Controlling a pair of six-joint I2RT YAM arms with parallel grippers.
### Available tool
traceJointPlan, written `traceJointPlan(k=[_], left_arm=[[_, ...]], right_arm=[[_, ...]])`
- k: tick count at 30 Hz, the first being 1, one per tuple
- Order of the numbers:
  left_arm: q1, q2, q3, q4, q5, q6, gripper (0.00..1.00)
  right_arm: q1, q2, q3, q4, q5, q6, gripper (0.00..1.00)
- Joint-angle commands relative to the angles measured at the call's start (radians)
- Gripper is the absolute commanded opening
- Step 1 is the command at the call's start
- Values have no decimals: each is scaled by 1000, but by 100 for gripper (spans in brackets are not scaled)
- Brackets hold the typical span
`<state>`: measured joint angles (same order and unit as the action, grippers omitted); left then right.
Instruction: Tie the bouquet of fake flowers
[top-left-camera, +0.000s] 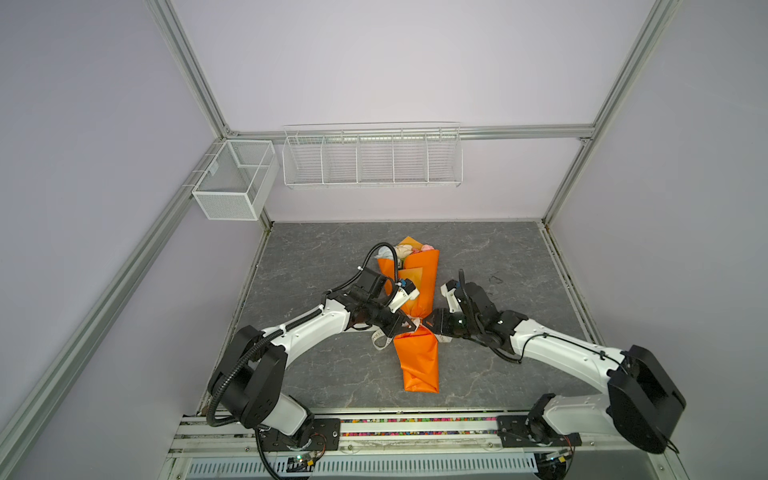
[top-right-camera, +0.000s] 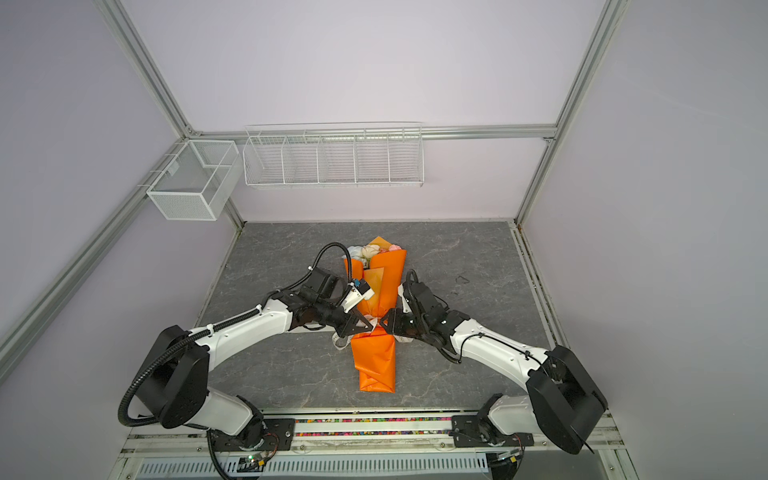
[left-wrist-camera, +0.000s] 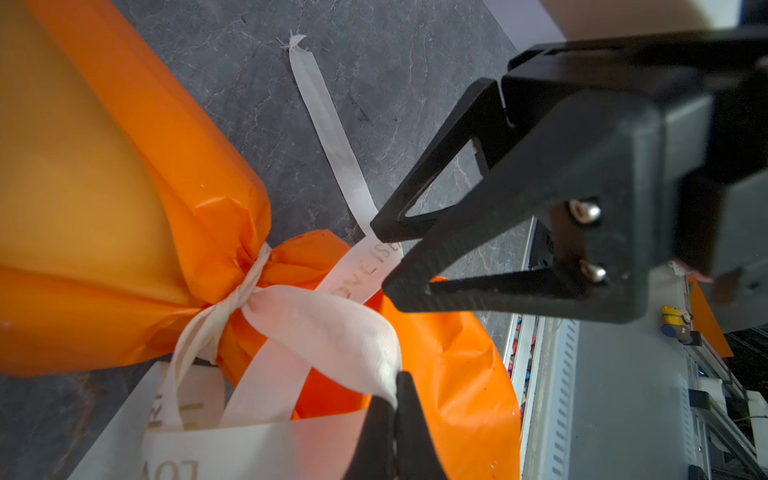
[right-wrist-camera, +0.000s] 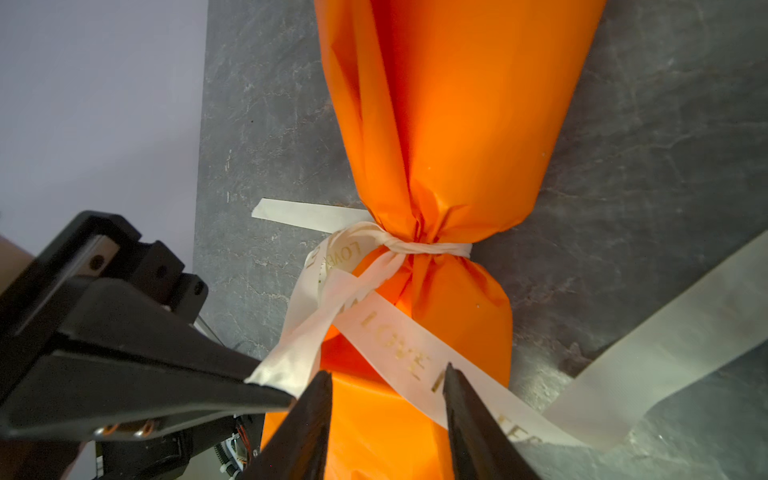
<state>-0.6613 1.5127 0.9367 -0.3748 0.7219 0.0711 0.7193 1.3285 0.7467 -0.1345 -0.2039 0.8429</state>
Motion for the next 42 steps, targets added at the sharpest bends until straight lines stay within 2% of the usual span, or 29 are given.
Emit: traceJointPlan(k=[1, 5, 8, 16, 23, 26, 29, 31, 32, 36, 42], left_arm=[[1, 4, 13, 13, 44, -19, 3], [2, 9, 22, 7, 65, -33, 4], [1, 6, 19, -3, 67, -23, 5], [0, 14, 24, 0, 74, -27, 5], [2, 20, 25, -6, 75, -25, 7], [1, 19, 24, -7, 66, -25, 7], [1, 20, 27, -11, 65, -25, 8], [2, 15, 27, -15, 67, -25, 13], [2, 11, 28, -19, 66, -26, 19], [3, -29, 30, -65, 56, -11, 37], [43, -114, 7, -73, 56, -24, 42]], right_arm=[[-7, -43, 7, -38, -52, 155, 45], [-3, -73, -22, 67, -81, 286, 45], [-3, -82, -19, 61, -57, 356, 46], [6, 29, 20, 129, -142, 486, 47], [30, 72, 23, 195, -176, 529, 49], [34, 79, 25, 198, -184, 533, 41], [34, 80, 16, 198, -187, 534, 23], [34, 78, 6, 182, -180, 523, 13], [32, 77, -1, 173, -180, 512, 11], [27, 80, -17, 100, -173, 437, 7], [26, 89, 8, -4, -154, 330, 7]])
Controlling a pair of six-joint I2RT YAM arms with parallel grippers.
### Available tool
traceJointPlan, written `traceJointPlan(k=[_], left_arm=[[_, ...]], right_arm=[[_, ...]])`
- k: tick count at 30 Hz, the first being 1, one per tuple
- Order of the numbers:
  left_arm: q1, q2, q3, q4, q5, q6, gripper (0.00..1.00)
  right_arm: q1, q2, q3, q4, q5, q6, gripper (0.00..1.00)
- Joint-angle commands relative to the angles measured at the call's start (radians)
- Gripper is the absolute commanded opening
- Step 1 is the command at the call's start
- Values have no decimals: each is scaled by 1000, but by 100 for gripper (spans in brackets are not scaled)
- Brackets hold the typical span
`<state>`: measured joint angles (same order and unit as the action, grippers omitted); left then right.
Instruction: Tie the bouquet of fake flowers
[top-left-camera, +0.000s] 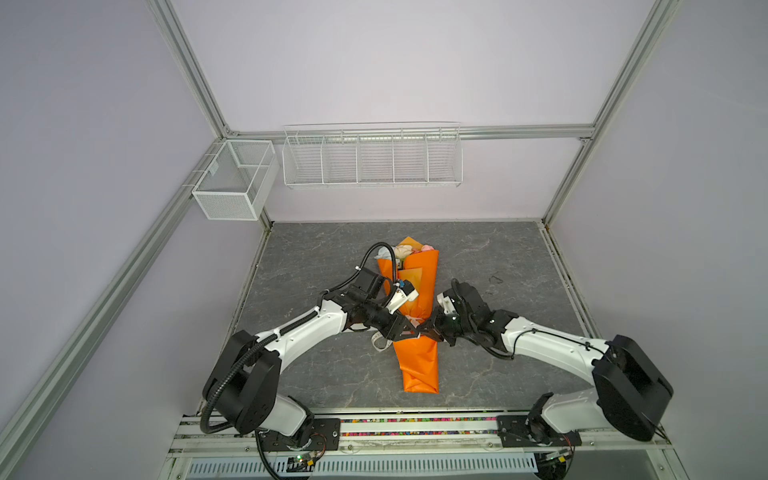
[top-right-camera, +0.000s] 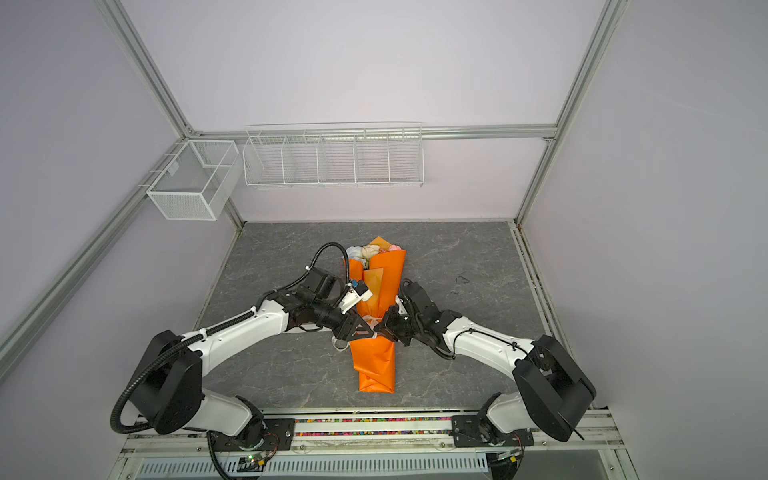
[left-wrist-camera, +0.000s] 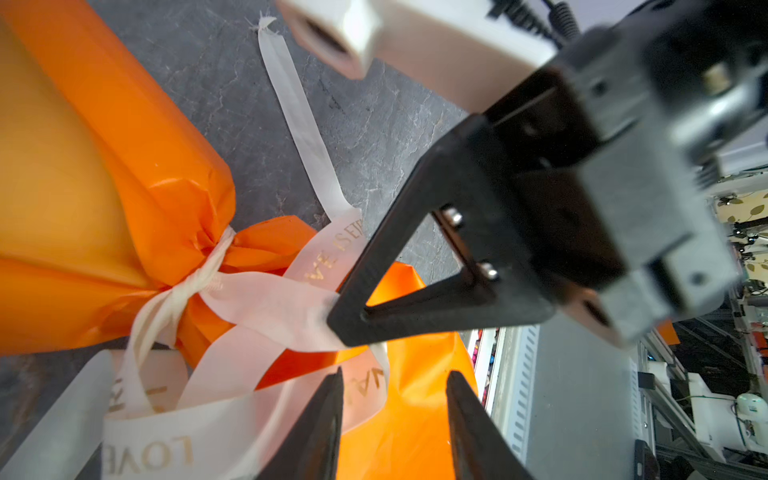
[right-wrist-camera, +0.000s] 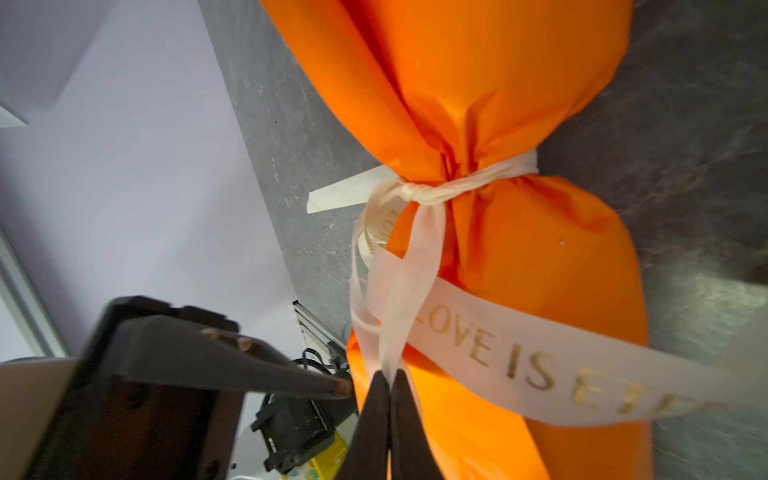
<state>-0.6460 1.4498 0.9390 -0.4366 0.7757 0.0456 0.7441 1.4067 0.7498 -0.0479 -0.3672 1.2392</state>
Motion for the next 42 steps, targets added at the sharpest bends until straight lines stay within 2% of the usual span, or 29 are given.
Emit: traceJointPlan(k=[1, 3, 8, 17, 21, 30, 42], left_arm=[[39, -60, 1, -4, -3, -4, 42], [55, -69, -8, 16, -52, -7, 39], [53, -8, 68, -69, -128, 113, 36], [-43, 149, 249, -291, -270, 394, 47], [-57, 194, 291, -347, -338, 455, 48], [-67, 300, 400, -420, -377, 522, 48], [-70, 364, 454, -511, -251, 612, 49]], right_arm=[[1, 10, 9, -102, 16, -75, 7], [-1, 12, 10, -106, 21, -82, 7], [-1, 14, 14, -104, 29, -90, 7], [-3, 18, 29, -115, 25, -96, 7], [-4, 12, 37, -115, 27, -98, 8], [-8, 4, 54, -109, 19, -96, 8], [-11, 4, 54, -113, 16, -96, 8]])
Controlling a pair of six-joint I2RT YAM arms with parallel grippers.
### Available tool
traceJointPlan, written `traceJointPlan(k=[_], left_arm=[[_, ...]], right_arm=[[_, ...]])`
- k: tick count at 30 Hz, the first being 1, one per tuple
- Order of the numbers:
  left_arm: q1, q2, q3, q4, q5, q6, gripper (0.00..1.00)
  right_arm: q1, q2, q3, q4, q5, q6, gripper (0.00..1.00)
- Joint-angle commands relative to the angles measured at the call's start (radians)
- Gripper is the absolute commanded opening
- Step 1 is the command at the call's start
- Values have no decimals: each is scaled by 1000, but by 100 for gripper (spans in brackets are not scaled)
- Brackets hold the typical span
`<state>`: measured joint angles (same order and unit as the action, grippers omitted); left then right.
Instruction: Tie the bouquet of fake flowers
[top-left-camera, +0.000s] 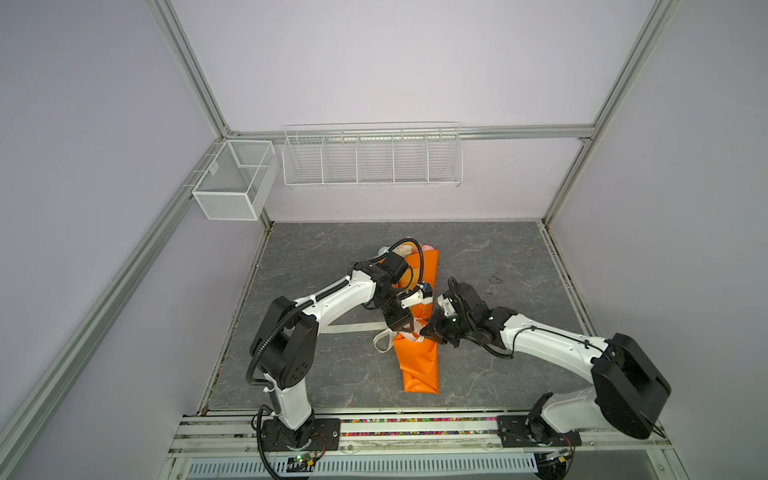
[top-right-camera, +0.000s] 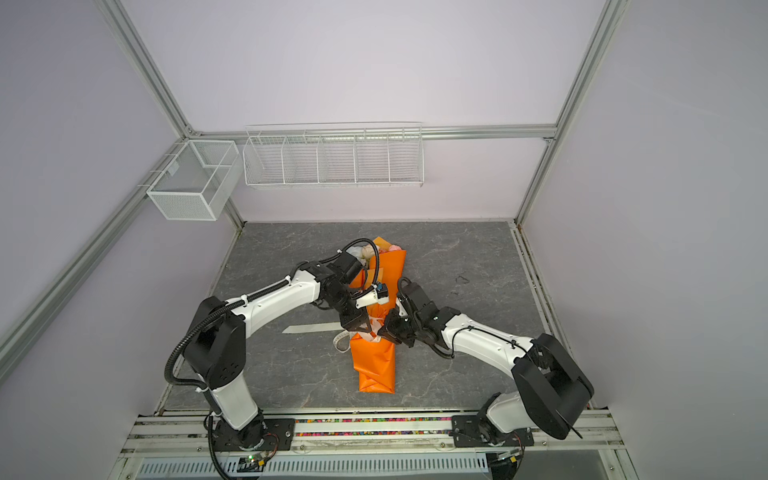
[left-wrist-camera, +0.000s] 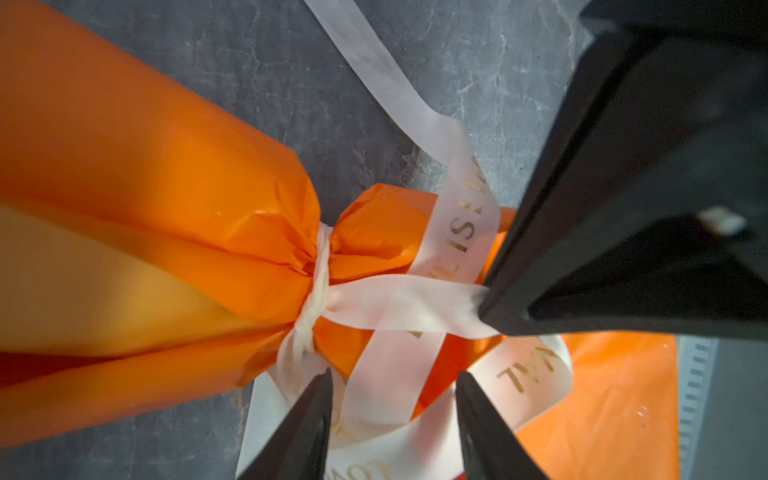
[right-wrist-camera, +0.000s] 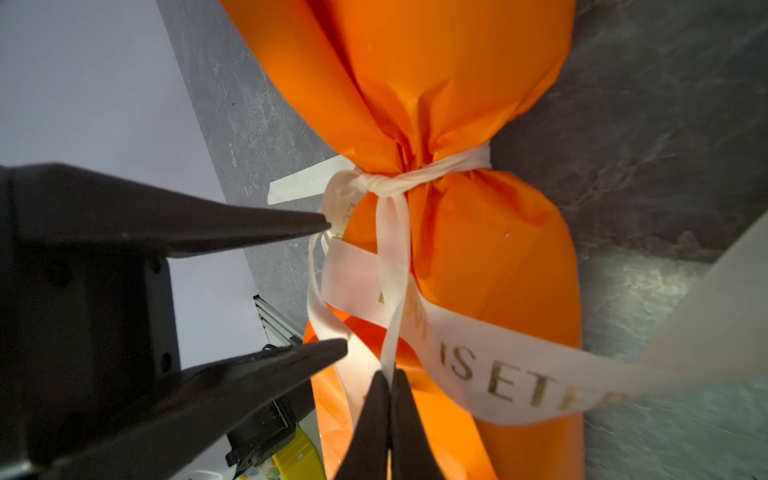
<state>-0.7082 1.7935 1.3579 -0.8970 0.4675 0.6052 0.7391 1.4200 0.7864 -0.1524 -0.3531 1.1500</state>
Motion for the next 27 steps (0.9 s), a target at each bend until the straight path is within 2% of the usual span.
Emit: traceJointPlan(k=[1, 10, 13, 20, 27], left_arm=[[-8, 25, 38, -48, 51, 49, 49], [-19, 92, 90, -87, -45, 44, 42], [-20, 97, 99, -95, -48, 45, 36], [-20, 45, 76, -31, -11, 13, 13], [-8, 0, 61, 17, 0, -58, 5]], right_arm=[[-8, -10, 17, -7, 2, -7, 8], [-9, -4, 20, -6, -3, -6, 8], [-9, -2, 20, -9, -2, -7, 8], [-10, -1, 17, -23, 0, -10, 7], [-24, -9, 12, -49, 9, -22, 7]])
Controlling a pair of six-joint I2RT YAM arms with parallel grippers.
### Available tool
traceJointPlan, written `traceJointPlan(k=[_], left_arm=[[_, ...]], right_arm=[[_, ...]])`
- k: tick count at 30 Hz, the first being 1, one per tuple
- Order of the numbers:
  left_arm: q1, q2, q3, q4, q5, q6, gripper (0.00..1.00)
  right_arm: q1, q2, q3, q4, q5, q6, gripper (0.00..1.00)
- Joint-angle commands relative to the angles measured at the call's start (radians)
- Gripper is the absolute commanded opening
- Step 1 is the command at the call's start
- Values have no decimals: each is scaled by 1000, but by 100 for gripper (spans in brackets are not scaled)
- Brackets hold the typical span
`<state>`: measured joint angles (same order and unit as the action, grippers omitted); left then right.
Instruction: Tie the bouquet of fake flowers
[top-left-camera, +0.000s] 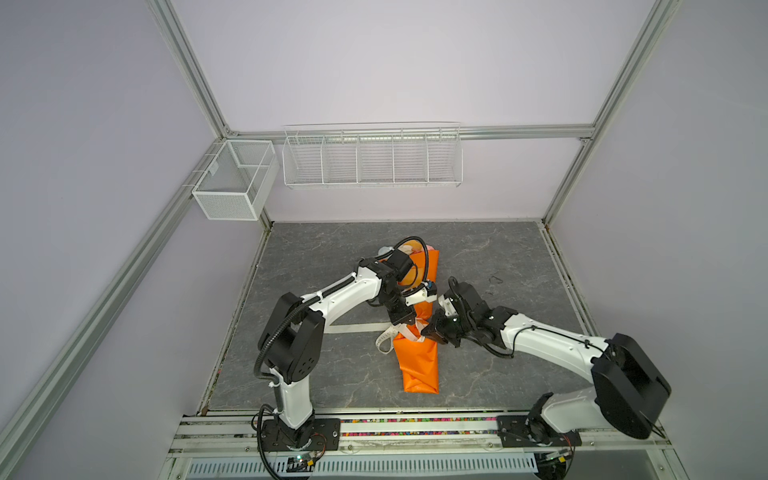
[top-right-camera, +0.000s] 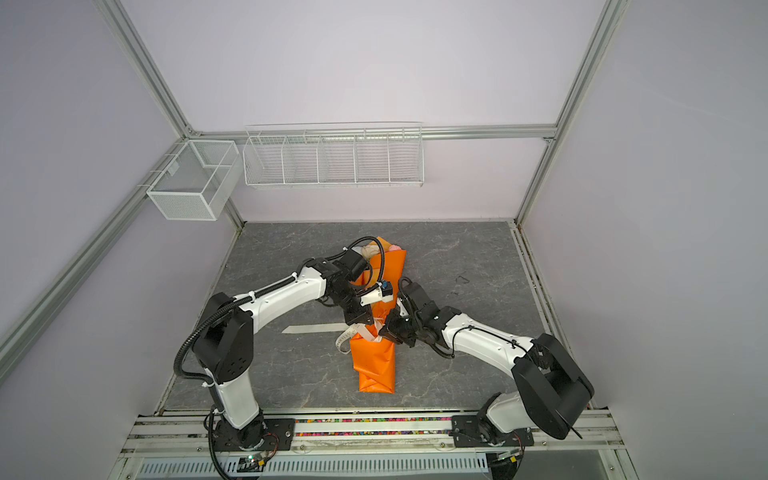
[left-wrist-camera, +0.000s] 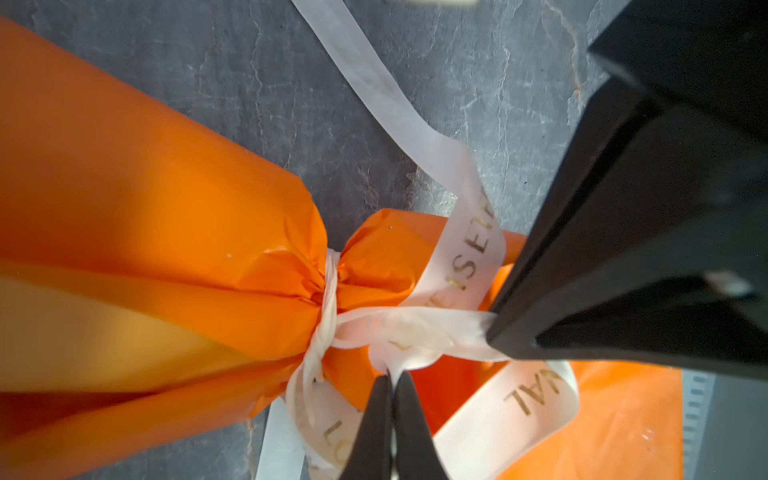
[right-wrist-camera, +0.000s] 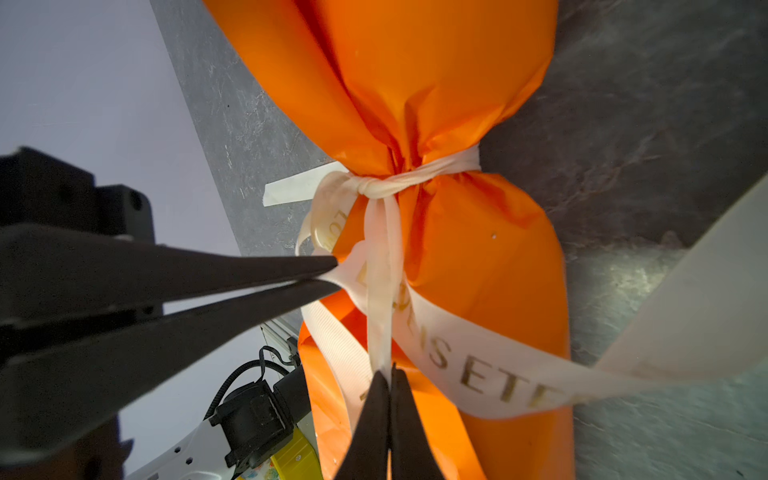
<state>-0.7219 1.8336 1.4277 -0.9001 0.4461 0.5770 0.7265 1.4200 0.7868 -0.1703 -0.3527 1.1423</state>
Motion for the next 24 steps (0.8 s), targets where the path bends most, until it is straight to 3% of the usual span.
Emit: traceJointPlan(k=[1, 7, 13, 19, 22, 24], left_arm=[[11, -44, -9, 25, 24, -43, 4], [65, -80, -50, 75, 97, -102, 2], [74, -21, -27, 60, 122, -161, 3], [131, 1, -22, 112, 196, -271, 0], [154, 9, -17, 133, 216, -307, 0], [160, 22, -6, 131, 240, -316, 0]], right_arm=[[-16, -8, 14, -35, 10, -16, 7], [-56, -2, 40, -59, 11, -61, 7], [-93, 58, 184, -138, -4, -181, 11], [-102, 105, 292, -270, 44, -264, 33], [-76, 23, 278, -308, 166, -262, 46], [-47, -38, 266, -326, 247, -274, 47]])
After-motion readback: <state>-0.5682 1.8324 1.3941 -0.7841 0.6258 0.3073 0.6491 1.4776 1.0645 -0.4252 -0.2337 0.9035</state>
